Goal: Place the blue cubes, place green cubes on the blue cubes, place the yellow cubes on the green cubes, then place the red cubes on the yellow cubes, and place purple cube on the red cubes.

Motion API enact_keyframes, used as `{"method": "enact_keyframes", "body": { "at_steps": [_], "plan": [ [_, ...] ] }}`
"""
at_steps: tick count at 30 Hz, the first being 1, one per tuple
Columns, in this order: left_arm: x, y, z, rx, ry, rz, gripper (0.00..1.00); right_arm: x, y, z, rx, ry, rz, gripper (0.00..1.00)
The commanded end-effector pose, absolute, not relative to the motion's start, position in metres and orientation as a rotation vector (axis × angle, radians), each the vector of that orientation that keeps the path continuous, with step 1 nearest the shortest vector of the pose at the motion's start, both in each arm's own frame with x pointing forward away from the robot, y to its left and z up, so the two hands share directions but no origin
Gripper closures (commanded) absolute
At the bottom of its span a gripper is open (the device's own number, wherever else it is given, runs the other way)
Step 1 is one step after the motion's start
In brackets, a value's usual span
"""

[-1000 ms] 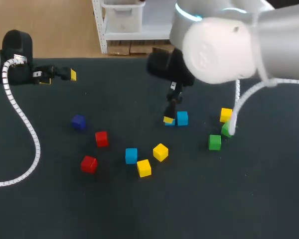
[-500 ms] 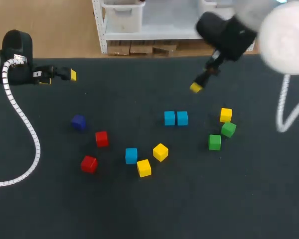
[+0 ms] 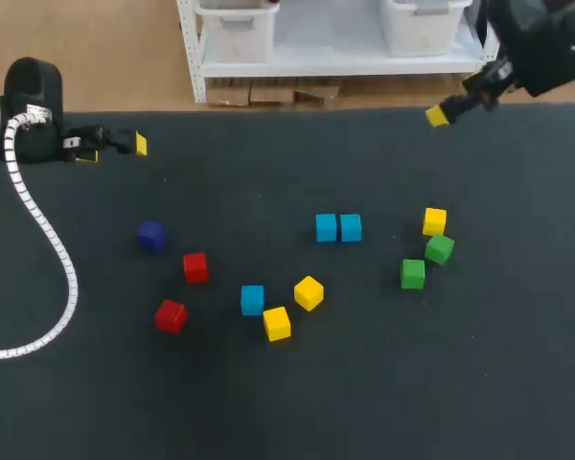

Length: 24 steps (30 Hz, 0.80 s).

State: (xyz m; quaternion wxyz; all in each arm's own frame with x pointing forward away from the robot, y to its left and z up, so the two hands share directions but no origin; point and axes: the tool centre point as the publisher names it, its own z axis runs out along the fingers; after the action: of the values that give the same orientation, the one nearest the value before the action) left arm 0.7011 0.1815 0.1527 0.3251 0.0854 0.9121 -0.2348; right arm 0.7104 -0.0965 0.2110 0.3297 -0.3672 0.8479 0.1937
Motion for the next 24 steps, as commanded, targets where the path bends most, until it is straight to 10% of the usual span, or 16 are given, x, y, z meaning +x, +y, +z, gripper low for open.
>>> {"method": "enact_keyframes", "body": {
  "at_steps": [1,24],
  "plan": [
    [0.7,0.184,0.151,0.229,2.381,-0.628,0.0,0.701,-0.11,0.209,-0.839,2.042,0.524,0.0],
    [0.7,0.184,0.151,0.229,2.381,-0.628,0.0,0.711,-0.132,0.203,-0.762,2.073,0.484,0.0]
  ]
}}
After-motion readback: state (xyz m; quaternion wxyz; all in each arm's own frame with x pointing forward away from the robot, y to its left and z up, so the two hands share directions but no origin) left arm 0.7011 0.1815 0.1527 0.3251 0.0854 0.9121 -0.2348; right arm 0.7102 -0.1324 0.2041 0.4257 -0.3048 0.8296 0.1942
